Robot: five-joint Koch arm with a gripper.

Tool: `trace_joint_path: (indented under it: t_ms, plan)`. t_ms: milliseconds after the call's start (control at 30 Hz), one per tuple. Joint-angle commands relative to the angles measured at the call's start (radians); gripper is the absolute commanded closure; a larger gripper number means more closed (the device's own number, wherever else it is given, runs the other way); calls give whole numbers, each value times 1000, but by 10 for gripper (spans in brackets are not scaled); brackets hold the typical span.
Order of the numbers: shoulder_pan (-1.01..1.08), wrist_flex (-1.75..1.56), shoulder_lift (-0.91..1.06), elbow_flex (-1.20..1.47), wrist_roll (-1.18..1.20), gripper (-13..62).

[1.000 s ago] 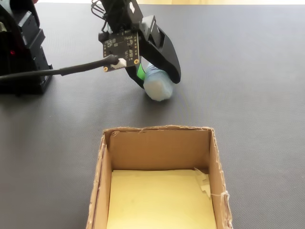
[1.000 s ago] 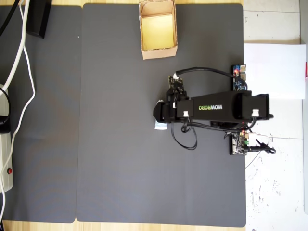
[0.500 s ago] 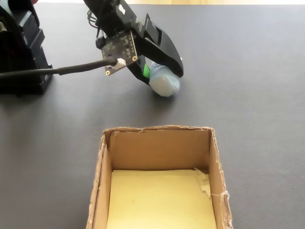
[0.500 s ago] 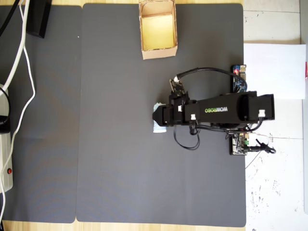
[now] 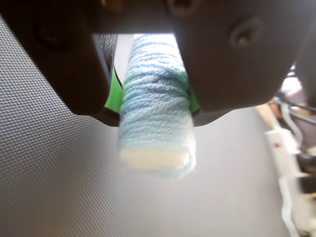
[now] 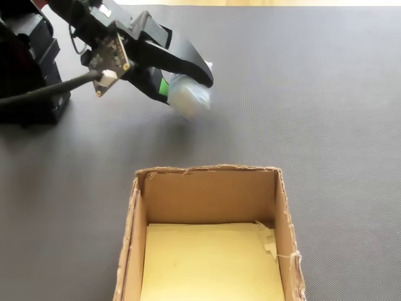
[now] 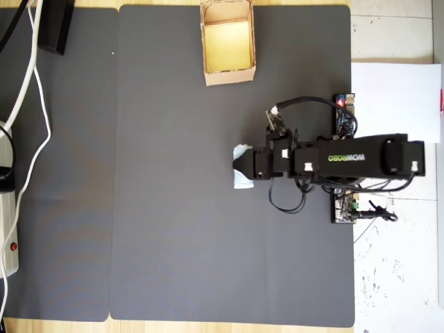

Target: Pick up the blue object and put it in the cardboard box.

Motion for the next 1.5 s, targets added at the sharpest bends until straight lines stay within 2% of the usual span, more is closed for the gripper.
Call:
trace_joint_path:
  t_ms: [0, 200, 567, 667, 1100, 1467]
  plan:
    - [0, -77, 44, -21, 37, 389]
    - [2, -18, 227, 57, 32, 388]
    - [117, -63, 222, -5, 11, 388]
    - [213, -146, 169, -124, -32, 388]
    - [465, -158, 69, -270, -156, 388]
    - [601, -150, -199, -561, -193, 388]
